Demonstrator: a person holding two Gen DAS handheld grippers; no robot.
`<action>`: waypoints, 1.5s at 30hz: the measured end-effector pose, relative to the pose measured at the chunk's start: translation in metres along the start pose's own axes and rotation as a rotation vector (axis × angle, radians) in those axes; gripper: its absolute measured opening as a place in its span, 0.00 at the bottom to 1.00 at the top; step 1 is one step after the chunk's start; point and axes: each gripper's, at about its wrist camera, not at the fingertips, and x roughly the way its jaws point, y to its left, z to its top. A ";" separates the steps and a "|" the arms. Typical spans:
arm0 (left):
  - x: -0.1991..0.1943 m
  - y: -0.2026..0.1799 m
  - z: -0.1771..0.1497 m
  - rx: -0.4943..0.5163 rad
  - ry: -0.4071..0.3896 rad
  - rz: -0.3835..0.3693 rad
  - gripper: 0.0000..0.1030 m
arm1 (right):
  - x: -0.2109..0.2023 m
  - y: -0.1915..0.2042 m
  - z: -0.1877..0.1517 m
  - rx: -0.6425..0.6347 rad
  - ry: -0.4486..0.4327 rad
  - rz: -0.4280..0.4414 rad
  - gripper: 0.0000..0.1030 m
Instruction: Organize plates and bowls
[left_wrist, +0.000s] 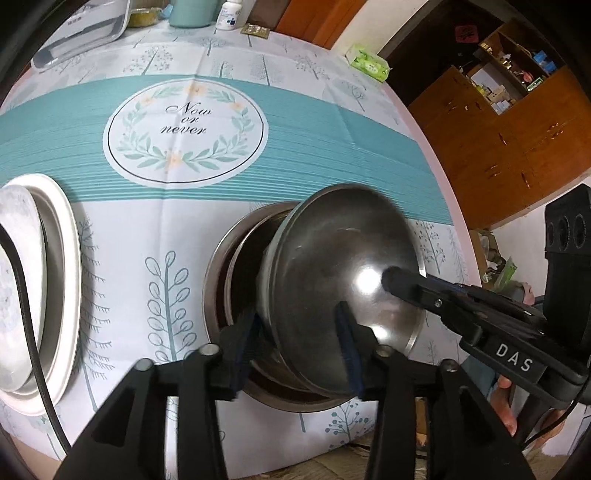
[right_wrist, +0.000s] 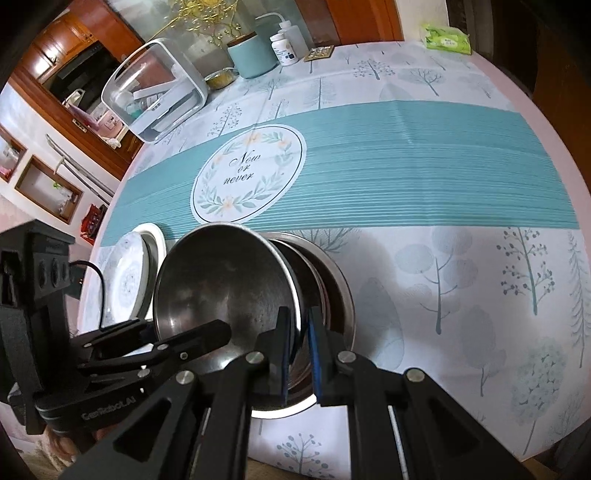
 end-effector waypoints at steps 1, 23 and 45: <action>-0.001 0.001 -0.001 0.000 -0.008 -0.007 0.55 | -0.003 0.002 -0.001 -0.015 -0.020 -0.023 0.11; -0.017 0.007 -0.004 0.009 -0.125 0.090 0.83 | -0.020 -0.007 -0.008 -0.003 -0.132 -0.042 0.35; -0.018 0.014 -0.004 0.037 -0.173 0.215 0.83 | -0.006 -0.014 -0.010 0.028 -0.084 -0.001 0.48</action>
